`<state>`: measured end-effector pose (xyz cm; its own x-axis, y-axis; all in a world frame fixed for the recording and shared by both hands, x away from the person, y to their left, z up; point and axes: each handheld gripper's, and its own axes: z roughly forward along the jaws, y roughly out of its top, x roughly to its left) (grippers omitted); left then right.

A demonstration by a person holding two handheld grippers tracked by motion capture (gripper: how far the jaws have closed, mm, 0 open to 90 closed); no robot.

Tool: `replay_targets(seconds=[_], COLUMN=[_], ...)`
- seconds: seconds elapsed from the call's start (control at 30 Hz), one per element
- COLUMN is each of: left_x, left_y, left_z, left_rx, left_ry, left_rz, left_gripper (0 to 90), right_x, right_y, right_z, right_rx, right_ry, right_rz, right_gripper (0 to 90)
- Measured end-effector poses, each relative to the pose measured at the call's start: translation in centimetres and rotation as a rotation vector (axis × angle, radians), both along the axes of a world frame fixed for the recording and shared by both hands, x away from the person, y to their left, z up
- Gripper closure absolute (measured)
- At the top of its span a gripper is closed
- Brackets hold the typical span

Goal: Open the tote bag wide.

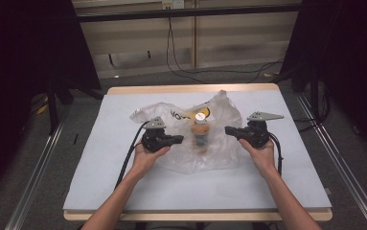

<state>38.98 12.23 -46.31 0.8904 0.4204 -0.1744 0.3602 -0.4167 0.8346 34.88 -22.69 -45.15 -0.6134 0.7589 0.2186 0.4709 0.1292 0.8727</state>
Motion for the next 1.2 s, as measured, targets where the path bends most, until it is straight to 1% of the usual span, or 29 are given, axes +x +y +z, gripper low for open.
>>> replay_targets(seconds=[0.03,0.13,0.2,0.3,0.4,0.5,0.53,0.6,0.63,0.67,0.7,0.77,0.8,0.83,0.9,0.93,0.97,1.03,1.13,1.2], left_x=[0.1,0.3,0.3,0.3,0.2,0.2,0.2,0.2,0.2,0.2,0.2,0.2,0.2,0.2,0.1,0.1,0.0,-0.1,-0.3,-0.3], left_y=[0.1,0.4,0.5,0.7,0.9,0.8,0.8,0.6,0.6,0.5,0.6,0.6,0.6,0.7,0.8,0.8,0.9,1.0,1.5,1.7], left_z=[-0.2,-0.9,-1.1,-1.5,-1.8,-2.0,-2.1,-2.5,-2.7,-2.7,-2.6,-2.7,-2.7,-2.7,-2.5,-2.5,-2.4,-2.5,-2.4,-2.5], left_rx=[0.01,0.018,0.036,0.069,0.092,0.094,0.109,0.12,0.138,0.138,0.144,0.133,0.141,0.136,0.157,0.153,0.172,0.151,0.171,0.146], left_ry=[0.001,0.019,0.021,0.036,0.039,0.045,0.044,0.055,0.055,0.055,0.055,0.066,0.067,0.07,0.078,0.07,0.066,0.07,0.072,0.081], left_rz=[0.005,0.013,0.015,0.015,0.003,-0.002,-0.007,-0.014,-0.014,-0.014,-0.016,-0.014,-0.018,-0.021,-0.023,-0.02,-0.027,-0.022,-0.023,-0.015], left_gripper=[90.0,90.0,90.0,90.0,90.0,90.0,90.0,90.0,90.0,90.0,90.0,90.0,90.0,90.0,90.0,90.0,90.0,90.0,90.0,90.0], right_x=[0.0,0.2,0.2,0.3,0.3,0.3,0.4,0.5,0.5,0.6,0.7,0.7,0.8,0.8,0.8,0.8,0.8,0.7,0.6,0.5], right_y=[0.0,-0.2,-0.2,-0.2,-0.3,-0.3,-0.3,-0.2,-0.1,-0.1,-0.1,0.1,0.2,0.3,0.3,0.2,0.2,0.1,0.1,-0.1], right_z=[-0.3,-0.9,-1.2,-1.5,-1.7,-2.0,-2.1,-2.4,-2.6,-2.8,-3.1,-3.4,-3.4,-3.6,-3.8,-3.7,-3.7,-3.9,-3.8,-3.9], right_rx=[-0.015,-0.026,-0.044,-0.078,-0.099,-0.117,-0.127,-0.148,-0.154,-0.162,-0.178,-0.187,-0.2,-0.215,-0.211,-0.213,-0.211,-0.197,-0.197,-0.182], right_ry=[0.009,0.038,0.055,0.07,0.088,0.108,0.111,0.132,0.139,0.154,0.155,0.165,0.175,0.185,0.183,0.182,0.186,0.182,0.183,0.182], right_rz=[-0.003,0.001,0.015,0.02,0.021,0.03,0.032,0.039,0.037,0.039,0.041,0.041,0.046,0.051,0.053,0.052,0.048,0.045,0.053,0.059], right_gripper=[90.0,90.0,90.0,90.0,90.0,90.0,90.0,90.0,90.0,90.0,90.0,90.0,90.0,90.0,90.0,90.0,90.0,90.0,90.0,90.0])
